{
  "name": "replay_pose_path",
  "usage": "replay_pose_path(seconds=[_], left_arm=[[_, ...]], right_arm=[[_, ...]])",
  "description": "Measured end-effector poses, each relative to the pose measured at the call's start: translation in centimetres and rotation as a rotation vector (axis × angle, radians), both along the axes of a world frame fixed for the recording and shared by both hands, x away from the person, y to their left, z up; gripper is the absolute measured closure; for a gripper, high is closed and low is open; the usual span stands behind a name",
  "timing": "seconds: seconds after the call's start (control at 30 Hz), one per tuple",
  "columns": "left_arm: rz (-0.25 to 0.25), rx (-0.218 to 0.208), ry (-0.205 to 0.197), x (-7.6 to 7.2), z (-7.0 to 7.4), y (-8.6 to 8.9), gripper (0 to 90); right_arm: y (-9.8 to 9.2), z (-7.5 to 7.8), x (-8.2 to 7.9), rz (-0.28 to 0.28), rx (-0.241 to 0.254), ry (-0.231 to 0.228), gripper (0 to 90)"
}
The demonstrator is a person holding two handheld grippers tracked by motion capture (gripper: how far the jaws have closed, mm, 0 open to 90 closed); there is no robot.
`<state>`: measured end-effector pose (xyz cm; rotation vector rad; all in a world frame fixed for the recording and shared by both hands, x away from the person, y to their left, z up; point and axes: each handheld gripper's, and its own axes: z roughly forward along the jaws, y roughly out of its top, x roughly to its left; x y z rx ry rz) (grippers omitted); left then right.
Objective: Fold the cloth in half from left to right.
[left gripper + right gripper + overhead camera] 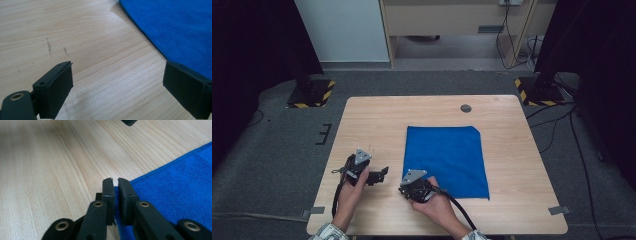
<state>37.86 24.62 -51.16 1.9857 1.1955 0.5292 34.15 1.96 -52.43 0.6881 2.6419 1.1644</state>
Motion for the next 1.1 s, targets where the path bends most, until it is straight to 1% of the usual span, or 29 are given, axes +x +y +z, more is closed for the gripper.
replay_pose_path(seconds=[0.07,0.13,0.17,0.2,0.23,0.27,0.33,0.37,0.43,0.5,0.57,0.6,0.67,0.73,0.77,0.8,0.83,0.87,0.93,0.97,1.03,1.1], left_arm=[[-0.002,-0.008,0.000,0.0,0.0,0.0,8.5],[-0.005,-0.021,-0.004,0.0,0.2,0.0,8.6],[-0.010,-0.033,-0.008,0.1,0.4,0.0,8.8],[-0.011,-0.057,-0.008,0.3,0.6,0.1,9.2],[-0.013,-0.081,-0.011,0.7,0.9,0.2,9.7],[-0.014,-0.096,-0.014,1.0,1.2,0.3,9.6],[-0.022,-0.099,-0.018,2.1,2.0,0.4,9.6],[-0.016,-0.111,-0.024,2.5,2.3,0.4,9.7],[-0.029,-0.124,-0.025,3.5,2.8,0.2,9.6],[-0.050,-0.114,-0.016,4.6,3.1,-0.2,9.7],[-0.066,-0.094,-0.024,5.6,3.1,-0.6,10.0],[-0.070,-0.081,-0.019,6.1,3.0,-0.9,10.7],[-0.083,-0.070,-0.001,7.0,2.7,-1.7,13.5],[-0.094,-0.046,0.007,7.9,2.3,-2.5,14.6],[-0.095,-0.040,0.021,8.3,2.0,-3.0,15.2],[-0.094,-0.023,0.026,8.7,1.8,-3.4,15.6],[-0.094,-0.016,0.027,9.1,1.6,-3.8,16.2],[-0.104,-0.011,0.029,9.6,1.3,-4.3,17.2],[-0.102,0.019,0.040,10.4,1.1,-5.1,19.0],[-0.114,0.031,0.044,10.7,0.9,-5.5,20.6],[-0.111,0.061,0.042,11.3,0.6,-6.1,22.1],[-0.102,0.066,0.045,12.0,0.4,-6.3,22.6]], right_arm=[[0.0,0.0,-0.1,-0.003,0.001,0.005,86.6],[-0.1,0.1,-0.2,-0.005,0.015,0.012,87.1],[-0.1,0.1,-0.3,0.002,0.022,0.016,87.1],[-0.1,0.2,-0.4,0.005,0.024,0.019,87.2],[0.0,0.1,-0.6,0.011,0.028,0.024,87.2],[0.1,0.1,-0.7,0.014,0.032,0.025,87.1],[0.1,0.1,-0.9,0.020,0.041,0.033,87.1],[0.2,0.1,-1.0,0.016,0.045,0.035,87.0],[0.3,0.1,-1.1,0.021,0.044,0.040,86.9],[0.5,0.1,-1.2,0.018,0.049,0.044,86.9],[0.7,0.1,-1.2,0.022,0.049,0.043,87.0],[0.8,0.0,-1.3,0.021,0.051,0.046,87.0],[1.1,-0.1,-1.4,0.026,0.047,0.048,87.0],[1.4,-0.2,-1.5,0.027,0.054,0.048,87.0],[1.6,-0.2,-1.6,0.028,0.056,0.053,87.0],[1.7,-0.3,-1.7,0.035,0.057,0.052,87.0],[1.8,-0.3,-1.8,0.035,0.059,0.053,87.0],[1.9,-0.3,-1.9,0.039,0.060,0.054,87.0],[2.0,-0.2,-2.1,0.041,0.073,0.054,87.0],[1.9,-0.1,-2.1,0.042,0.079,0.054,87.0],[1.8,0.0,-2.1,0.038,0.088,0.054,86.9],[1.8,-0.1,-2.1,0.038,0.090,0.061,86.9]])
